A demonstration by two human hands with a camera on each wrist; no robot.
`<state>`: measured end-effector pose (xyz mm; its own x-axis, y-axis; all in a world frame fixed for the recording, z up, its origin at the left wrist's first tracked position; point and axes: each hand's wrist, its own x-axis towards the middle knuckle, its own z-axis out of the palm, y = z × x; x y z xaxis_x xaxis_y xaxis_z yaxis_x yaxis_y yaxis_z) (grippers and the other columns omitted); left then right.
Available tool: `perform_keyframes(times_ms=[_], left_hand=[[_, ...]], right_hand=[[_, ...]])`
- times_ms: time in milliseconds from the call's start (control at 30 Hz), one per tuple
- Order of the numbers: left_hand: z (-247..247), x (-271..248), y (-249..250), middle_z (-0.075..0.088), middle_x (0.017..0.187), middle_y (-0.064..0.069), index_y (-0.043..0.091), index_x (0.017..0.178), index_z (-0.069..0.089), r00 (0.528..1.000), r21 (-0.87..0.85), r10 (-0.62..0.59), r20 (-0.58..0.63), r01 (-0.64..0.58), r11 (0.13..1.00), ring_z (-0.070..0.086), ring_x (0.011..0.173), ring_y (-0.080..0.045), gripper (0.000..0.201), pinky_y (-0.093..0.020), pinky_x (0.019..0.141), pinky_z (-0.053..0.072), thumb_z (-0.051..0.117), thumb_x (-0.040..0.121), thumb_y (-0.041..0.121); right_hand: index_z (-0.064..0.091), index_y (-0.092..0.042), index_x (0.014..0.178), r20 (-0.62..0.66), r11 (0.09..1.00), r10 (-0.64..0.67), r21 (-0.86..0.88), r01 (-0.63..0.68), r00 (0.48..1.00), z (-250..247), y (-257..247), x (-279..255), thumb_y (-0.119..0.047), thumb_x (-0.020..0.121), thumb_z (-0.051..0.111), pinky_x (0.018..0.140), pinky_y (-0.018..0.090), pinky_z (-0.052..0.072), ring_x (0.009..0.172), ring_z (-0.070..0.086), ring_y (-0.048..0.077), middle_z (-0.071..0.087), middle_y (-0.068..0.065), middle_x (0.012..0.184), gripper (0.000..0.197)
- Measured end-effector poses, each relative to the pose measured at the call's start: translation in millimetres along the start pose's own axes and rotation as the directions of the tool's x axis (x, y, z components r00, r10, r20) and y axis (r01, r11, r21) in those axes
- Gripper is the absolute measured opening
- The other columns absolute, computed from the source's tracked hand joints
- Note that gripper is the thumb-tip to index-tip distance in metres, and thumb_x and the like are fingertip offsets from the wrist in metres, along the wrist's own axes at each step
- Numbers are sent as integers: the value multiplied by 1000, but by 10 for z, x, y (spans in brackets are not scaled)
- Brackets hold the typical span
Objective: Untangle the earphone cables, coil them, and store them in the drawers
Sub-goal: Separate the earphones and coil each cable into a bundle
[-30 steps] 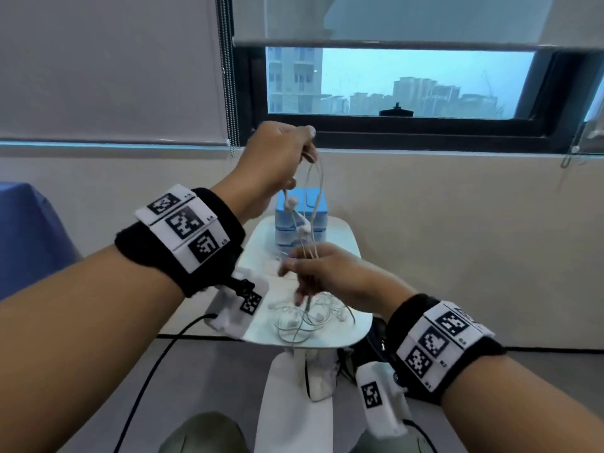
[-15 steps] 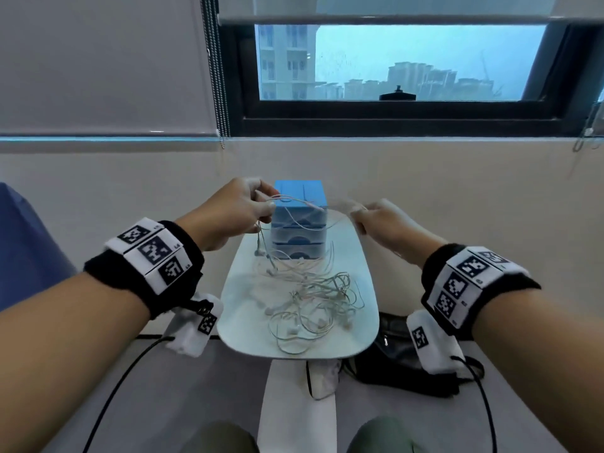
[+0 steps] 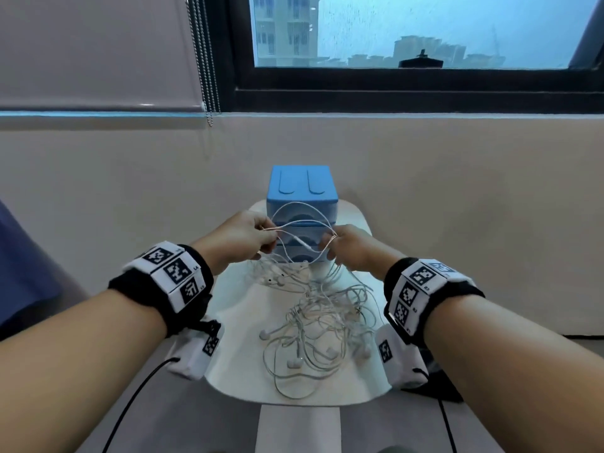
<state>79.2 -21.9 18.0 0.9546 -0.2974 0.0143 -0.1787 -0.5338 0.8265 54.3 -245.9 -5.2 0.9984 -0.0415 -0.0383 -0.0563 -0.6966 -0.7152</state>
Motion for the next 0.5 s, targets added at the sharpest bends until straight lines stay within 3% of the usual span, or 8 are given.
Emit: perform_keyframes(times_ms=[233,367,433,500], left_hand=[[-25,145,-161,74,88,-4,8,99,72,999,142,-23,40,17,990,64,77,-15,14,-23,63,46,63,102,18],[-154,118,-198,76,92,-8,10,104,73,998,163,5,69,-16,987,67,76,-11,8,-10,55,43,68,98,12],[-246,105,-198,76,87,-7,13,107,72,997,134,22,67,-31,990,67,75,-10,11,-15,63,45,70,96,11],[-330,96,-213,76,85,-7,15,110,69,998,59,16,64,-20,998,68,80,-14,16,-28,77,48,70,95,10]], right_hand=[[74,-12,99,-11,999,44,-9,-44,999,4,42,196,-21,101,49,61,29,45,81,61,24,74,14,104,27],[75,-12,88,14,996,-10,-85,11,1000,-163,55,187,-19,101,52,53,17,43,75,64,16,77,7,92,27],[75,-11,83,-5,992,-43,-120,42,999,-297,33,166,-18,100,54,49,12,40,68,60,13,75,4,82,27],[75,-10,77,-84,989,-80,-134,68,993,-419,-17,153,-18,96,60,54,19,43,66,58,15,70,4,74,26]])
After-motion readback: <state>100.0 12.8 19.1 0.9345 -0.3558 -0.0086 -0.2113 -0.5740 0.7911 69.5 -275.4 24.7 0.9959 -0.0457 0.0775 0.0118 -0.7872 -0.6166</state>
